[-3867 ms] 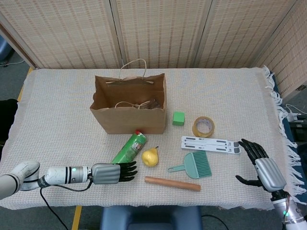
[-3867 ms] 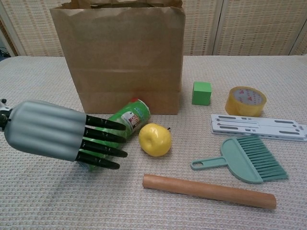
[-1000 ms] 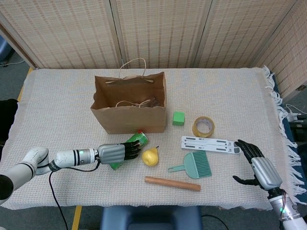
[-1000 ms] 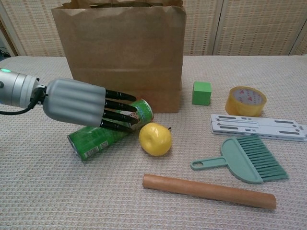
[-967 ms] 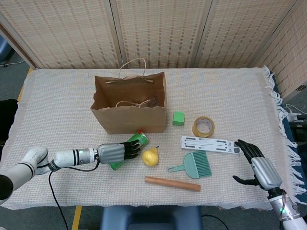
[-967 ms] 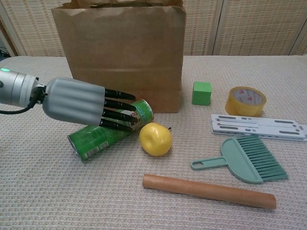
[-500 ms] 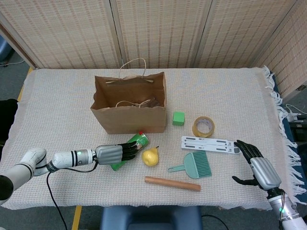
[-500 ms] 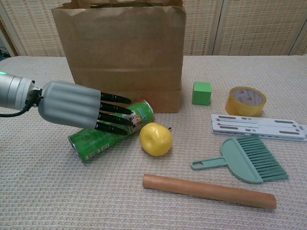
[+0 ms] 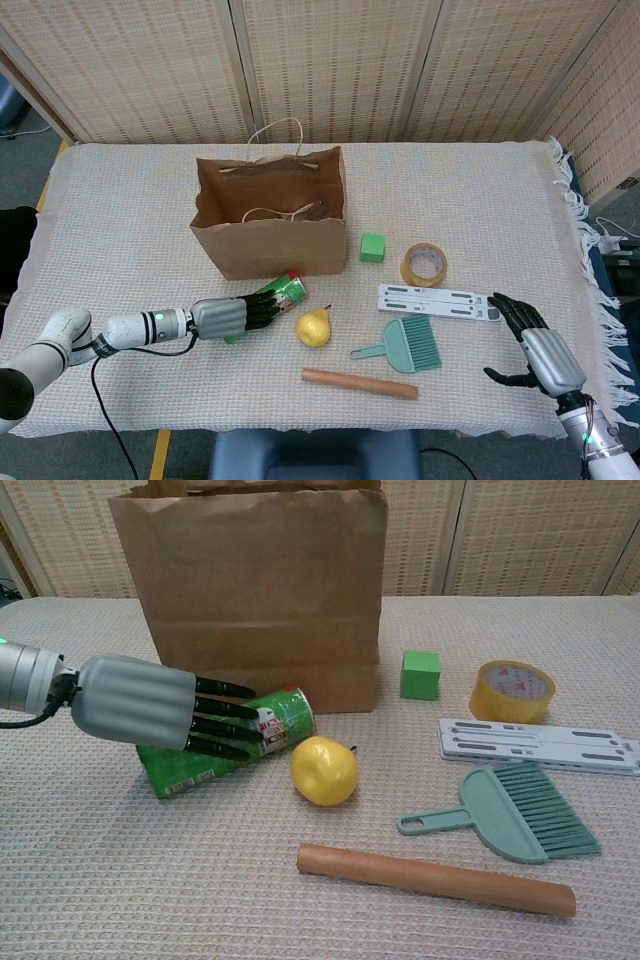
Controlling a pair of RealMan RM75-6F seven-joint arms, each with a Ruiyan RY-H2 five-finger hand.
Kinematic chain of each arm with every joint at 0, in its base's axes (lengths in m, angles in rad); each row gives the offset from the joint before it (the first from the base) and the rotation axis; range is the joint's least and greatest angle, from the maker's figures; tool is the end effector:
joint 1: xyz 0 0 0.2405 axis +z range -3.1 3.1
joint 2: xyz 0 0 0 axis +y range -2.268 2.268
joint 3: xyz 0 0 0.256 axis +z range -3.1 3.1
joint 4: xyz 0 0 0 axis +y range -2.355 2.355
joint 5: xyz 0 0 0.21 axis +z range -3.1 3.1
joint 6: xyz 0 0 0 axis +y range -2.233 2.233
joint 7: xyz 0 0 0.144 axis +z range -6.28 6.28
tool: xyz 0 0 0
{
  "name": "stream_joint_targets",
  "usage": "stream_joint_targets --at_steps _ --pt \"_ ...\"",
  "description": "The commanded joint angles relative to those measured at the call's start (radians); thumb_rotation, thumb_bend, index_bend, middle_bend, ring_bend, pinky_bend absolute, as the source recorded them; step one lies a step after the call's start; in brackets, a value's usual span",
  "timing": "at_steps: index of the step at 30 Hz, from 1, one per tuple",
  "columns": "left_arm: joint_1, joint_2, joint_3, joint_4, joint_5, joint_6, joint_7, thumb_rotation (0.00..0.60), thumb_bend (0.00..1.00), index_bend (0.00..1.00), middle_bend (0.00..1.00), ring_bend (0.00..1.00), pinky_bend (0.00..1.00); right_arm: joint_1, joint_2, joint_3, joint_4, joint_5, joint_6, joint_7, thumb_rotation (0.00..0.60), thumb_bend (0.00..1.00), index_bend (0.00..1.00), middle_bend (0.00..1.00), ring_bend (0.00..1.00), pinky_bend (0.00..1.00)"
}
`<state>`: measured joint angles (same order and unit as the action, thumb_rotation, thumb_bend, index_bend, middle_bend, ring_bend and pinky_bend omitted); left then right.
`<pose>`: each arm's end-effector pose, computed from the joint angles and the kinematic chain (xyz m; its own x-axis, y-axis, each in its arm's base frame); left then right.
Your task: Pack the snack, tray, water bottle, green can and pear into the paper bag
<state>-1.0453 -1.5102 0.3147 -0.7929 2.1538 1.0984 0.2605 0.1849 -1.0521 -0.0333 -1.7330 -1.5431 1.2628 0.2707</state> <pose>-0.1857 0.3715 -0.0017 0.7352 -0.6607 0.1515 -0.5310 -0.7003 -0.4771 -0.2875 -0.1848 0.1272 0.1140 -0.2972 0.9480 -0.9930 -0.0624 0.0999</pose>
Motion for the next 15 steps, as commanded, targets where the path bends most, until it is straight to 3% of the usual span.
stream_joint_targets --at_steps 1,15 --pt "-0.008 0.002 0.026 0.011 0.025 0.023 -0.022 0.6 0.36 0.0 0.0 0.0 0.0 0.0 0.0 0.0 -0.001 0.001 0.0 -0.001 0.6 0.06 0.0 0.0 0.0 0.0" --pt "-0.023 0.011 0.09 0.032 0.057 0.03 -0.076 0.6 0.37 0.0 0.0 0.0 0.02 0.0 0.0 0.002 -0.007 0.008 -0.003 -0.006 0.6 0.06 0.0 0.0 0.0 0.0"
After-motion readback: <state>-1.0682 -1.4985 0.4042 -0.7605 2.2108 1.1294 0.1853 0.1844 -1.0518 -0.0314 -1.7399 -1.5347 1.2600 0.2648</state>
